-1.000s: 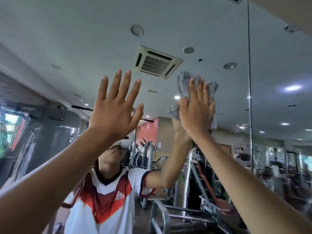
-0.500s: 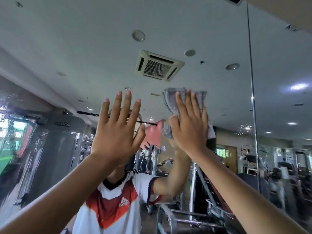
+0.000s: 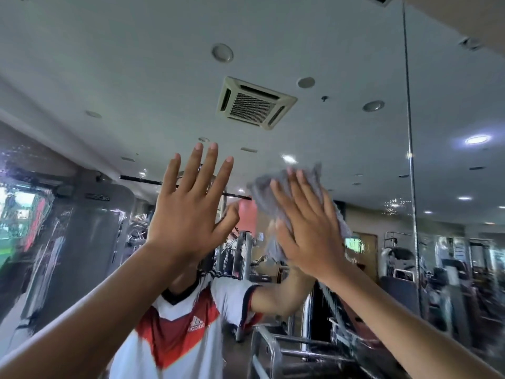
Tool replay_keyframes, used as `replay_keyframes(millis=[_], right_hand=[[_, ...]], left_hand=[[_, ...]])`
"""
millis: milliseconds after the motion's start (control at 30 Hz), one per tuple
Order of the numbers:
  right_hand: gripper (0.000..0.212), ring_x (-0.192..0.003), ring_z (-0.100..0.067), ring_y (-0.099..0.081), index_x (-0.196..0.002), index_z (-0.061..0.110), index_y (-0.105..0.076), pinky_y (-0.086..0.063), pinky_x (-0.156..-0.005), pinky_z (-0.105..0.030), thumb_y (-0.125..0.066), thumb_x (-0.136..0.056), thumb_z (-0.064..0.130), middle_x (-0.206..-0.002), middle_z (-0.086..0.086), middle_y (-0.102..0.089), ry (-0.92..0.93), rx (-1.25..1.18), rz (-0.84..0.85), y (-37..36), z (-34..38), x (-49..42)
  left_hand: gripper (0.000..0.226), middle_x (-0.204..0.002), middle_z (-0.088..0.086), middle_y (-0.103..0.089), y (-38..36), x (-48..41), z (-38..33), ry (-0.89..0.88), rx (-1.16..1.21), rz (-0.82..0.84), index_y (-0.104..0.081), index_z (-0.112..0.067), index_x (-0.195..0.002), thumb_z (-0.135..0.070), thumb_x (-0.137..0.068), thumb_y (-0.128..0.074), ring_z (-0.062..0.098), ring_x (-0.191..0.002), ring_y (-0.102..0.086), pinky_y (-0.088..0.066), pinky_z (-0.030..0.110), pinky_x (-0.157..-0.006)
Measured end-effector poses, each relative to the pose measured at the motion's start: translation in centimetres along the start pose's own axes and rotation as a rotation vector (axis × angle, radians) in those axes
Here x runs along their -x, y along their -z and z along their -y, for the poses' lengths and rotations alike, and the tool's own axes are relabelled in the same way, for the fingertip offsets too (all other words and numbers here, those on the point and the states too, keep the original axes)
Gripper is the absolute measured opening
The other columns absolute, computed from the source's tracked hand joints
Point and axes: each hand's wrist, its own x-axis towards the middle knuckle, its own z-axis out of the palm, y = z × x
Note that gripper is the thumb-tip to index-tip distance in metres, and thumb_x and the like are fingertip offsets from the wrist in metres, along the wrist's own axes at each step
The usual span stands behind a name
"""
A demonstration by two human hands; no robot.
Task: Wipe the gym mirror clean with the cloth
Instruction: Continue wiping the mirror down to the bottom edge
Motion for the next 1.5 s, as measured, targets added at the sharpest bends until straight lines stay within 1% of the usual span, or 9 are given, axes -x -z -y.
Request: replay_keyframes(millis=[100, 300, 500, 600, 733, 933, 1167, 1367, 1500], right_hand=[[0.058, -0.151, -0.026, -0.018, -0.155, 0.024, -0.022, -0.024, -0.115, -0.066, -0.026, -0.102, 0.046, -0.164, -0.004, -0.018, 0.101, -0.002, 0.05, 0.7, -4.5, 2.2], [0.059, -0.15, -0.015, 0.001, -0.154, 0.029, -0.013, -0.01, -0.122, -0.054, -0.015, -0.1, 0.053, -0.164, 0.003, -0.007, -0.419, -0.024, -0.073, 0.0, -2.8, -2.9], [0.055, -0.152, -0.026, -0.018, -0.154, 0.02, -0.023, -0.024, -0.117, -0.059, -0.015, -0.106, 0.044, -0.164, -0.005, -0.017, 0.13, -0.015, 0.046, 0.2, -3.0, 5.5], [0.056, -0.152, -0.024, -0.012, -0.156, 0.019, -0.026, -0.017, -0.119, -0.061, -0.024, -0.104, 0.039, -0.165, -0.005, -0.016, -0.108, -0.013, 0.008, 0.5, -5.9, 3.7], [0.055, -0.151, -0.012, 0.002, -0.154, 0.026, -0.02, 0.008, -0.123, -0.04, -0.018, -0.102, 0.044, -0.164, 0.003, -0.011, -0.467, -0.057, -0.113, -0.1, -2.9, -1.2], [0.052, -0.15, -0.025, -0.022, -0.154, 0.023, -0.022, -0.02, -0.119, -0.055, -0.014, -0.106, 0.043, -0.161, -0.004, -0.024, 0.115, -0.022, 0.007, 0.0, -1.4, 4.8], [0.056, -0.152, -0.016, -0.006, -0.155, 0.024, -0.024, -0.004, -0.123, -0.047, -0.026, -0.101, 0.036, -0.164, 0.0, -0.014, -0.436, -0.093, -0.124, -0.2, -1.4, 1.3], [0.052, -0.153, -0.019, -0.009, -0.154, 0.022, -0.023, -0.018, -0.119, -0.055, -0.023, -0.105, 0.039, -0.165, 0.001, -0.013, 0.101, -0.015, 0.048, 0.1, -1.8, 9.1], [0.055, -0.153, -0.014, -0.002, -0.156, 0.021, -0.024, 0.002, -0.125, -0.039, -0.025, -0.103, 0.037, -0.165, -0.001, -0.012, -0.293, -0.059, -0.022, 0.1, -3.1, 4.4]], left_hand=[[0.073, -0.166, 0.017, -0.013, -0.1, 0.2, -0.1, 0.015, -0.009, 0.001, -0.021, -0.012, -0.159, -0.054, -0.1, -0.016, 0.032, -0.155, -0.007, -0.008, 0.054, -0.124], [0.074, -0.166, 0.018, -0.016, 0.1, 0.1, 0.0, 0.005, 0.018, -0.002, -0.024, -0.011, -0.159, -0.054, -0.098, -0.019, 0.032, -0.154, -0.009, -0.01, 0.055, -0.123], [0.075, -0.166, 0.018, -0.011, 0.2, 0.3, 0.0, 0.001, 0.005, 0.033, -0.02, -0.012, -0.16, -0.057, -0.1, -0.01, 0.032, -0.155, -0.005, -0.007, 0.054, -0.124], [0.077, -0.167, 0.019, -0.004, 0.1, 0.7, -0.6, 0.025, -0.045, 0.055, -0.013, -0.011, -0.16, -0.057, -0.1, 0.002, 0.034, -0.155, 0.0, -0.001, 0.053, -0.125], [0.074, -0.166, 0.022, -0.007, 0.2, 1.1, -0.8, -0.002, -0.036, 0.055, -0.012, -0.015, -0.161, -0.056, -0.099, -0.016, 0.037, -0.154, -0.004, -0.003, 0.056, -0.124], [0.073, -0.165, 0.02, -0.014, 0.6, 4.0, -0.6, -0.057, -0.018, 0.058, -0.026, -0.016, -0.159, -0.056, -0.097, -0.021, 0.036, -0.154, -0.011, -0.011, 0.06, -0.122], [0.071, -0.166, 0.018, -0.015, 0.8, 5.9, -1.6, -0.031, -0.011, 0.043, -0.027, -0.015, -0.158, -0.052, -0.097, -0.029, 0.034, -0.154, -0.009, -0.016, 0.06, -0.121], [0.071, -0.166, 0.017, -0.016, 0.6, 6.1, -1.6, -0.024, -0.003, 0.028, -0.026, -0.016, -0.159, -0.052, -0.098, -0.03, 0.034, -0.154, -0.011, -0.017, 0.059, -0.121], [0.07, -0.165, 0.017, -0.017, 0.6, 6.0, -1.7, -0.013, -0.002, 0.018, -0.026, -0.017, -0.159, -0.051, -0.098, -0.031, 0.035, -0.153, -0.014, -0.021, 0.061, -0.119]])
